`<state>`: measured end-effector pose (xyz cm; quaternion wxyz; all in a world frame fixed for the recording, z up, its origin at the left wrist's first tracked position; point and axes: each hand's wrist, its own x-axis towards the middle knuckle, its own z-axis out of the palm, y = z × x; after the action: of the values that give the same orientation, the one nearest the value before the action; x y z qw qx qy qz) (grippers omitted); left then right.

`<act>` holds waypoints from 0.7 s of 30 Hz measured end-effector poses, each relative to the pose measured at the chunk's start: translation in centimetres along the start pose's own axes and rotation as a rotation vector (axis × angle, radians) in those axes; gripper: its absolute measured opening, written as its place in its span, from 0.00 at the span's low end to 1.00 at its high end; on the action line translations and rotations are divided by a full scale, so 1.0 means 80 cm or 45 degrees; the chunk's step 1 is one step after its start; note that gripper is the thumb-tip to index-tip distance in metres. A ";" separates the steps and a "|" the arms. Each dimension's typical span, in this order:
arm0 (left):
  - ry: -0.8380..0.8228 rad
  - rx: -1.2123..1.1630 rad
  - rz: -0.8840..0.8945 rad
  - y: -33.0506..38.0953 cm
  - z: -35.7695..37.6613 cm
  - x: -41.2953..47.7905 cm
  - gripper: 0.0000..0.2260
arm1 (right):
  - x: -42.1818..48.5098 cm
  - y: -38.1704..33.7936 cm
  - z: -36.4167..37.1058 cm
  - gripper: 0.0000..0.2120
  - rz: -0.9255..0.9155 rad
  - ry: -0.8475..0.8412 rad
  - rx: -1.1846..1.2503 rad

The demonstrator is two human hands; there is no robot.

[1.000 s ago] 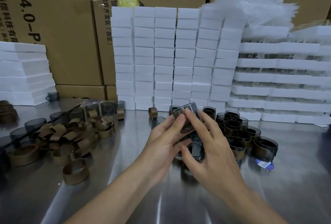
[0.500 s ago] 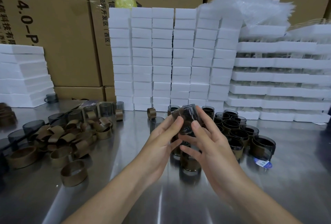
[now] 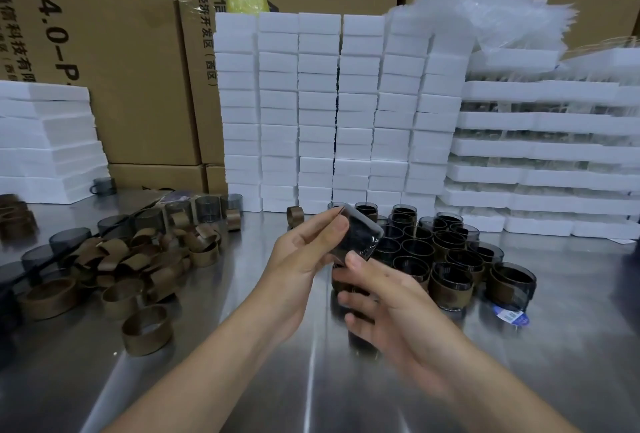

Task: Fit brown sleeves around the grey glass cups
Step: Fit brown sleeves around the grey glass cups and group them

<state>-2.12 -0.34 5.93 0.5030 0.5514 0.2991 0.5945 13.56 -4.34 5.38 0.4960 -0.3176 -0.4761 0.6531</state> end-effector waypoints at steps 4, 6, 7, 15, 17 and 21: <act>-0.026 -0.003 0.004 0.001 -0.004 0.002 0.33 | 0.001 -0.003 -0.006 0.20 0.105 -0.042 0.092; 0.006 -0.011 0.003 -0.002 -0.004 0.004 0.34 | 0.002 -0.006 -0.008 0.17 0.135 -0.057 0.109; 0.017 -0.015 0.005 -0.004 -0.005 0.004 0.33 | 0.003 -0.006 -0.008 0.18 0.158 -0.069 0.130; 0.091 0.067 0.054 -0.006 -0.010 0.009 0.20 | 0.007 -0.007 -0.009 0.21 0.081 0.010 0.103; 0.121 0.122 0.057 -0.007 -0.009 0.007 0.18 | 0.008 -0.007 -0.011 0.19 0.023 0.065 0.051; 0.145 0.147 -0.028 -0.007 -0.012 0.004 0.18 | 0.008 -0.007 -0.016 0.18 -0.076 0.074 0.037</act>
<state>-2.83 0.30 5.36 0.4590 0.5417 0.3669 0.6011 14.71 -3.29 5.45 0.5335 -0.3148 -0.4611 0.6353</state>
